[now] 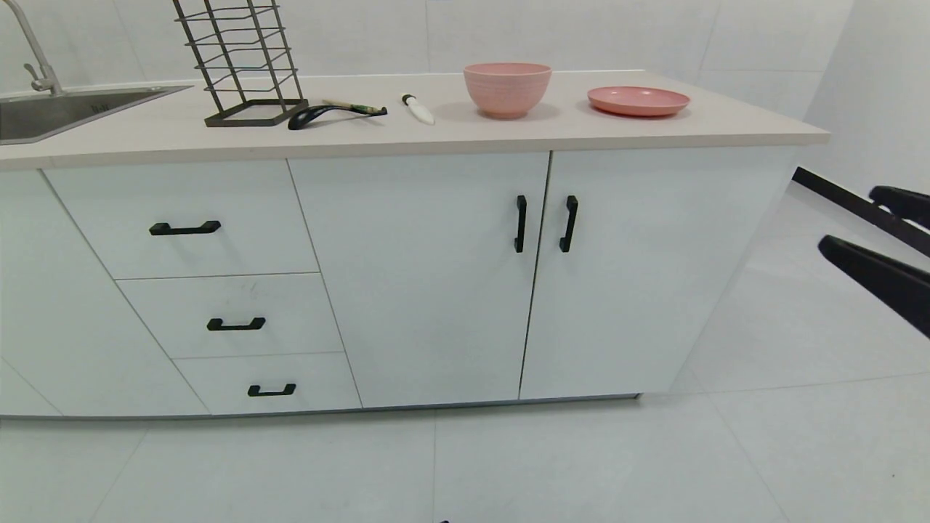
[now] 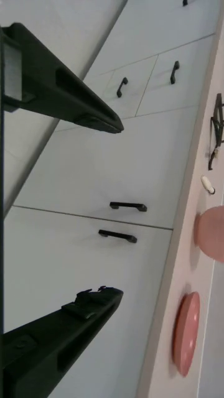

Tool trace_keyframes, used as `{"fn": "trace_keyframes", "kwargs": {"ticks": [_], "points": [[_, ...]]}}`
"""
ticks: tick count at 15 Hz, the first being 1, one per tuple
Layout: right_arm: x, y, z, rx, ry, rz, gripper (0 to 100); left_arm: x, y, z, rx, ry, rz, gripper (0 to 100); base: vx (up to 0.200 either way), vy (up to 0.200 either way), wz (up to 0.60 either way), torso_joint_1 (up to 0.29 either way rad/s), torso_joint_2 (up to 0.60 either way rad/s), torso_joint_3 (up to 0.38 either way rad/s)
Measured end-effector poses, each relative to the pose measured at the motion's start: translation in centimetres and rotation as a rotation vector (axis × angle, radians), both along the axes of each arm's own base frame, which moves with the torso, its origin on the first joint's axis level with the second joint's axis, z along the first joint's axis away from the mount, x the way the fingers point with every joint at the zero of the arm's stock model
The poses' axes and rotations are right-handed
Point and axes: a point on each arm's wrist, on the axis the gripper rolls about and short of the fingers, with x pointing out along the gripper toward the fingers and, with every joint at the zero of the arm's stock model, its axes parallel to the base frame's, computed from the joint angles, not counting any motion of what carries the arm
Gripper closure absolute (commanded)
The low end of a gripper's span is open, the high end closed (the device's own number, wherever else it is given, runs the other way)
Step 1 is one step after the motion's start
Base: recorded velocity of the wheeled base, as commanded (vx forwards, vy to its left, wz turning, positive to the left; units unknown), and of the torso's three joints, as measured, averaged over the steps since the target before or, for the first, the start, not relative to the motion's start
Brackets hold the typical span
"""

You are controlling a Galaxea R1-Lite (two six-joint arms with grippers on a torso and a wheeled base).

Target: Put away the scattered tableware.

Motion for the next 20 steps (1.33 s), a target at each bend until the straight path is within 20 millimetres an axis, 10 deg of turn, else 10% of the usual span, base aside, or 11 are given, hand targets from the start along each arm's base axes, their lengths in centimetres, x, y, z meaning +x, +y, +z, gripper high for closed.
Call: {"fn": "trace_keyframes", "kwargs": {"ticks": [20], "points": [[13.1, 2.9, -8.6, -0.023, 0.040, 0.084, 0, 0.0, 0.0, 0.0, 0.008, -0.001, -0.007, 0, 0.000, 0.000, 0.00, 0.000, 0.00, 0.000]]}}
